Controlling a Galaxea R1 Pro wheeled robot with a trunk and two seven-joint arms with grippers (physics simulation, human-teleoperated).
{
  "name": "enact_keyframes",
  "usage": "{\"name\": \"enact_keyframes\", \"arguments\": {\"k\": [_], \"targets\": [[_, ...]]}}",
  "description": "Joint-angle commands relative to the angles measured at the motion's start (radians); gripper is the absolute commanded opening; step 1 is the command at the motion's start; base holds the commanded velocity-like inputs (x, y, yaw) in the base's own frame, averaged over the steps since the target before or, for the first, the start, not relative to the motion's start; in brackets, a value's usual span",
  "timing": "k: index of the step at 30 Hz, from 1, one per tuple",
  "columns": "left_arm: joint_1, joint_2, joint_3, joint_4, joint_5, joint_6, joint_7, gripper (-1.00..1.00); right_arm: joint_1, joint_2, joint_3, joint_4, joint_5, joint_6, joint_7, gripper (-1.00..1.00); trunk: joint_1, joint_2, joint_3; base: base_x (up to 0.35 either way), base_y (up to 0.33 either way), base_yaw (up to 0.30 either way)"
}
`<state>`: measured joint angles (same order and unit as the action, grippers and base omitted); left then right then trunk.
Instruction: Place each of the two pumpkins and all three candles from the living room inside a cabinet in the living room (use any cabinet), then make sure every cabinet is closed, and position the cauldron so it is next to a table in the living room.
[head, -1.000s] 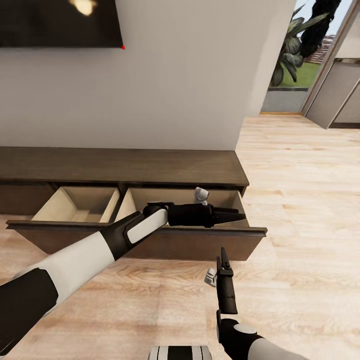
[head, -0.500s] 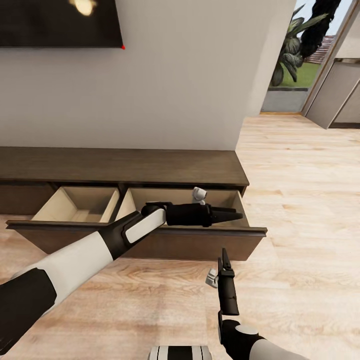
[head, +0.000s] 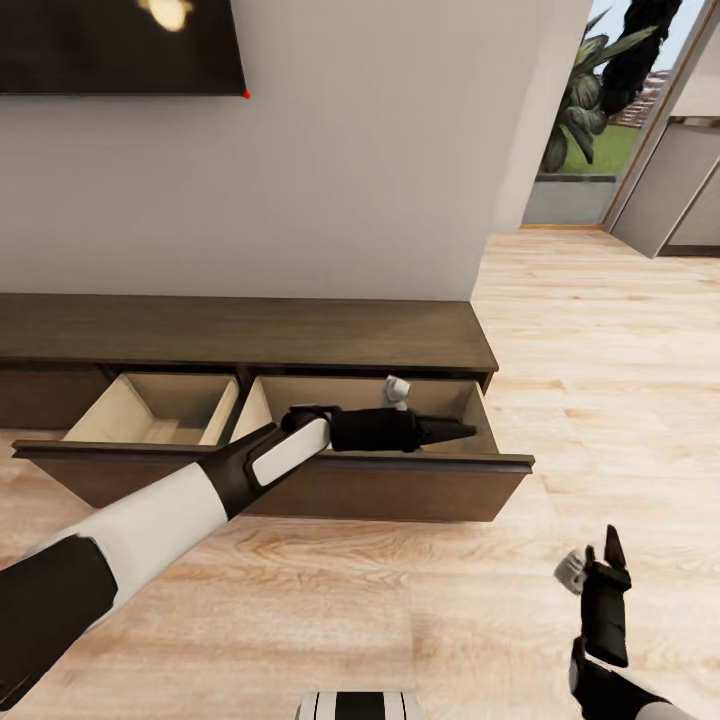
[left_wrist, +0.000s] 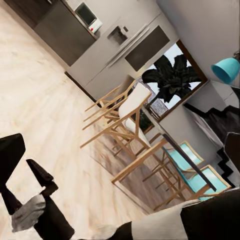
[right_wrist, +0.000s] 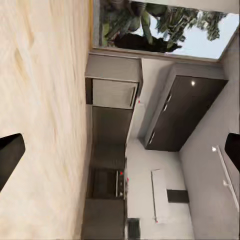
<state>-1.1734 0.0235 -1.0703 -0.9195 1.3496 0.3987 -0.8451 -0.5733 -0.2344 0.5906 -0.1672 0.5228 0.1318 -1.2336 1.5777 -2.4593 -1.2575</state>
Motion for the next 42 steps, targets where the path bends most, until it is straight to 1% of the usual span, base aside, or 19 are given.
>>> {"name": "enact_keyframes", "arguments": {"k": [1,4,6,7,9,11,13,15,17,20,22,23,24,26,32,34,38,39,42], "targets": [[0.0,0.0,0.0,0.012,0.0,0.0,0.009,1.0,0.001,-0.034,0.006,-0.002,-0.063,-0.026,0.019,1.0,0.0,0.0,0.0,0.0,0.0,0.0],[0.0,0.016,0.002,0.026,0.001,-0.001,0.03,1.0,0.001,-0.141,-0.001,-0.013,-0.245,-0.103,0.146,1.0,0.0,0.0,0.0,0.0,0.0,0.0],[0.0,0.045,0.018,0.025,0.003,0.0,0.035,1.0,-0.005,-0.243,-0.033,-0.04,-0.417,-0.142,0.32,1.0,0.0,0.0,0.0,0.0,0.0,0.0],[0.0,0.053,0.027,0.025,0.003,0.0,0.036,1.0,-0.007,-0.278,-0.051,-0.054,-0.471,-0.149,0.372,1.0,0.0,0.0,0.0,0.0,0.0,0.0],[0.0,0.064,0.039,0.031,0.004,0.001,0.038,1.0,-0.01,-0.338,-0.106,-0.084,-0.575,-0.158,0.479,1.0,-0.008,0.014,0.006,0.0,0.0,0.0],[0.0,0.065,0.043,0.034,0.003,0.002,0.039,1.0,-0.011,-0.357,-0.161,-0.094,-0.63,-0.16,0.571,1.0,-0.015,0.028,0.013,0.0,0.0,0.0],[0.0,0.063,0.044,0.036,0.001,0.002,0.041,1.0,-0.011,-0.363,-0.211,-0.098,-0.661,-0.161,0.648,1.0,-0.023,0.042,0.019,0.0,0.0,0.0],[0.0,0.058,0.045,0.037,-0.002,0.002,0.05,1.0,-0.01,-0.364,-0.313,-0.1,-0.704,-0.161,0.773,1.0,-0.031,0.056,0.025,0.0,0.0,0.0],[0.0,0.057,0.045,0.036,-0.003,0.006,0.086,1.0,-0.006,-0.362,-0.382,-0.092,-0.724,-0.164,0.888,1.0,-0.038,0.07,0.031,0.0,0.0,0.0],[-0.001,0.046,0.045,0.035,-0.004,0.016,0.151,1.0,0.001,-0.356,-0.414,-0.088,-0.743,-0.175,1.096,1.0,-0.05,0.091,0.041,0.0,0.0,0.0],[-0.002,0.035,0.046,0.029,-0.005,0.026,0.183,1.0,0.002,-0.354,-0.419,-0.086,-0.778,-0.178,1.201,1.0,-0.058,0.105,0.047,0.0,0.0,0.0],[-0.003,0.032,0.047,0.027,-0.005,0.049,0.203,1.0,0.003,-0.351,-0.42,-0.082,-0.822,-0.179,1.261,1.0,-0.061,0.112,0.05,0.0,0.0,0.0],[-0.003,0.032,0.046,0.025,-0.004,0.092,0.219,1.0,0.003,-0.35,-0.421,-0.077,-0.866,-0.18,1.312,1.0,-0.065,0.119,0.053,0.0,0.0,0.0],[-0.002,0.032,0.045,0.028,-0.005,0.155,0.241,1.0,0.005,-0.346,-0.42,-0.073,-0.904,-0.18,1.383,1.0,-0.073,0.133,0.06,0.0,0.0,0.0],[0.01,0.039,0.016,0.034,0.0,0.222,0.335,1.0,0.007,-0.334,-0.42,-0.068,-0.93,-0.178,1.681,1.0,-0.096,0.175,0.078,0.0,0.0,0.0],[0.02,0.051,-0.019,0.034,0.001,0.234,0.36,1.0,0.007,-0.333,-0.42,-0.066,-0.929,-0.178,1.74,1.0,-0.104,0.189,0.085,0.0,0.0,0.0],[0.038,0.071,-0.09,0.042,0.002,0.241,0.372,1.0,0.007,-0.333,-0.42,-0.057,-0.926,-0.179,1.766,1.0,-0.119,0.217,0.097,0.0,0.0,0.0],[0.059,0.078,-0.138,0.092,0.002,0.242,0.373,1.0,0.007,-0.332,-0.418,-0.056,-0.924,-0.178,1.769,1.0,-0.123,0.224,0.1,0.0,0.0,0.0],[0.079,0.086,-0.175,0.153,0.002,0.24,0.37,1.0,0.007,-0.332,-0.418,-0.055,-0.924,-0.179,1.77,1.0,-0.134,0.245,0.11,0.0,0.0,0.0]]}}
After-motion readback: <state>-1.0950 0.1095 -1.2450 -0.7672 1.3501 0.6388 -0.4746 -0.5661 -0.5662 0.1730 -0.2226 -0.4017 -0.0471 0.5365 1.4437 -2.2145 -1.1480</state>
